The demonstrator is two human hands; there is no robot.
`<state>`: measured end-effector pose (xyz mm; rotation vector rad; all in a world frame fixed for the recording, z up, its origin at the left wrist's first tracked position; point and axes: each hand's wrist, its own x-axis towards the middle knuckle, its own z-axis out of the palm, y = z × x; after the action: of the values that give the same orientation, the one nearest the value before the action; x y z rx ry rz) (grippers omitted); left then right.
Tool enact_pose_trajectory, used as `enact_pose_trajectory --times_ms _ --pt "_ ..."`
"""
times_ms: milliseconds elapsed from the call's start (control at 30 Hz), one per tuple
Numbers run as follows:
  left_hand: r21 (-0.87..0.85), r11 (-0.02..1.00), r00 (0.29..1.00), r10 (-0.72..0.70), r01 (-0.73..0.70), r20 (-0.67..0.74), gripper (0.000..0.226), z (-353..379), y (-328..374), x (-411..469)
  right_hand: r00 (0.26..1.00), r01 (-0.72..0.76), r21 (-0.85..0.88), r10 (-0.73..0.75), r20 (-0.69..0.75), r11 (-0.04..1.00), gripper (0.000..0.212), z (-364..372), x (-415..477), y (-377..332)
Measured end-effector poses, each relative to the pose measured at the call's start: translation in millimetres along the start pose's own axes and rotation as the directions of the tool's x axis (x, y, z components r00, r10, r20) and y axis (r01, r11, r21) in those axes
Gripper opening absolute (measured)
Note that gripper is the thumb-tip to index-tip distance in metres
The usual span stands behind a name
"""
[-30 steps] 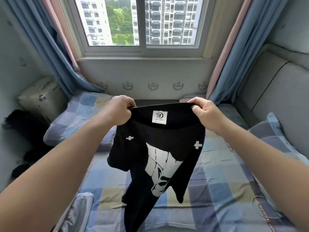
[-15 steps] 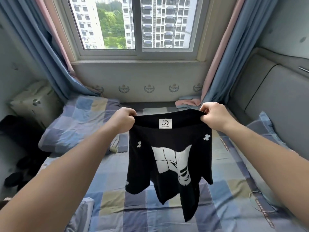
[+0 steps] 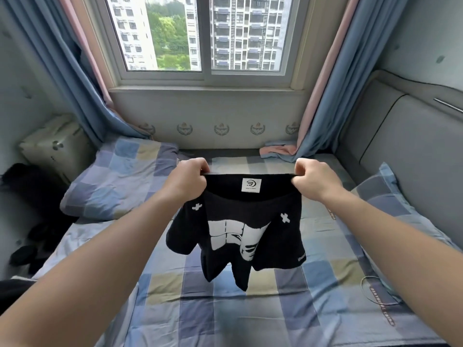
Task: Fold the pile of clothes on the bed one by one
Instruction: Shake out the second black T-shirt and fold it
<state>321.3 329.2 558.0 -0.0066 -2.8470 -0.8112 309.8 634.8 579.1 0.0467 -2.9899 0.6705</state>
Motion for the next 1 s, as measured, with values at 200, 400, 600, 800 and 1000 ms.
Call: enact_pose_trajectory --times_ms 200,400,600,800,1000 --pt "0.047 0.998 0.998 -0.042 0.041 0.038 0.028 0 36 -49 1.0 0.004 0.064 -0.004 -0.01 0.998 0.007 -27 -38 30" --pt "-0.408 0.904 0.989 -0.09 0.13 0.116 0.011 4 73 -103 0.995 -0.081 0.436 0.046 0.09 0.896 0.023 -50 -85 77" --pt "-0.543 0.832 0.988 -0.047 0.119 0.144 0.043 -5 112 -164 0.972 -0.203 0.618 0.082 0.218 0.759 0.038 -78 -140 87" --pt "-0.443 0.875 0.909 0.007 0.196 0.416 0.056 -35 129 -204 0.973 -0.097 0.698 -0.079 0.216 0.71 0.021 -105 -167 107" --pt "-0.224 0.971 0.975 -0.039 0.089 0.218 0.016 -37 125 -219 0.911 0.088 0.41 -0.24 0.337 0.908 0.079 -113 -175 121"
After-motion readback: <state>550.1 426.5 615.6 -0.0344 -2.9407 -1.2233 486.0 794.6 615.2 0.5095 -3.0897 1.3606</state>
